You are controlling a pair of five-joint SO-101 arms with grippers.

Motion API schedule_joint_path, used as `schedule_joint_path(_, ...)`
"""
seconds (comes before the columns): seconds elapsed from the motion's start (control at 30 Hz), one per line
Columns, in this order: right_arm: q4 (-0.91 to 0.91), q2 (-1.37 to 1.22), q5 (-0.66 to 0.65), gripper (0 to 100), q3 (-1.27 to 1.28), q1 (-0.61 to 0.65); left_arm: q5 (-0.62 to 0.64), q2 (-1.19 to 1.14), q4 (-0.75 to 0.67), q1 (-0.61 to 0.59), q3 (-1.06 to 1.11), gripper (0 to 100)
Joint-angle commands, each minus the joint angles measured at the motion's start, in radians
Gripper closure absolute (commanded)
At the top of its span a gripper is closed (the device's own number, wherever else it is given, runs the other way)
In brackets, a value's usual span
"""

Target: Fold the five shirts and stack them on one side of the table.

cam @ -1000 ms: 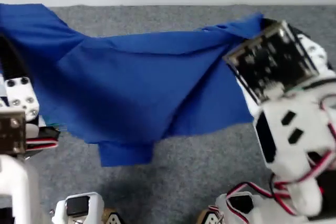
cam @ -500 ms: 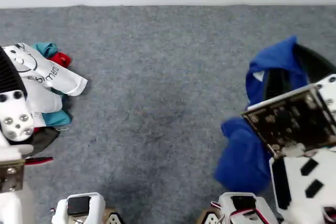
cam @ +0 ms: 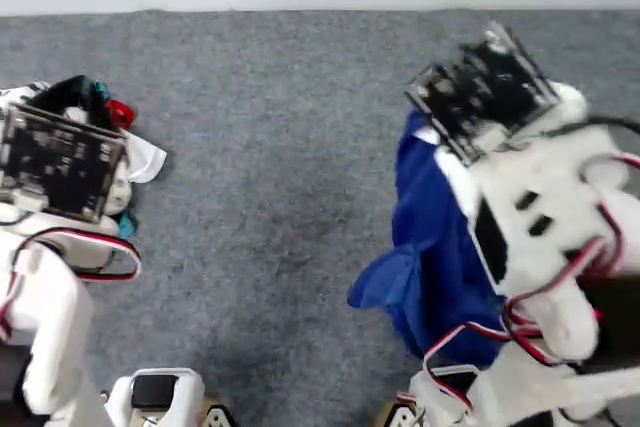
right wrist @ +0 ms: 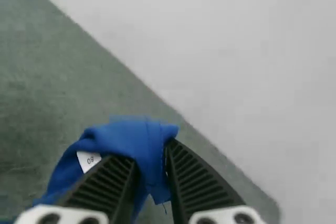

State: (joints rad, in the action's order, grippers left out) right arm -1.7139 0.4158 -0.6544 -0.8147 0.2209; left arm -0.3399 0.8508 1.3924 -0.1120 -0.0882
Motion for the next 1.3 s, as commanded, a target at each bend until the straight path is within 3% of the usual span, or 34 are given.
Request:
schedule_joint_path(0.0, 0.137, -0.03, 0.015, 98.7, -0.02, 0.113, -0.006, -0.017, -0.002, -0.08, -0.005, 99)
schedule_joint_path(0.17, 0.291, -0.093, 0.008, 98.8, -0.02, 0.209, -0.006, -0.018, 0.018, -0.133, 0.041, 99)
schedule_joint_path(0.37, 0.2, -0.197, -0.005, 98.8, -0.018, 0.147, -0.011, -0.02, 0.014, -0.118, 0.245, 99)
schedule_joint_path(0.6, 0.074, -0.463, -0.005, 98.8, 0.038, -0.007, -0.012, -0.02, 0.014, 0.12, 0.499, 99)
schedule_joint_path(0.83, 0.125, -0.759, -0.003, 98.8, 0.058, -0.18, -0.011, -0.081, -0.052, 0.423, 0.677, 99)
schedule_joint_path(1.27, 0.11, -0.829, -0.003, 98.9, 0.058, -0.236, -0.009, -0.666, -0.017, 0.683, 0.397, 98)
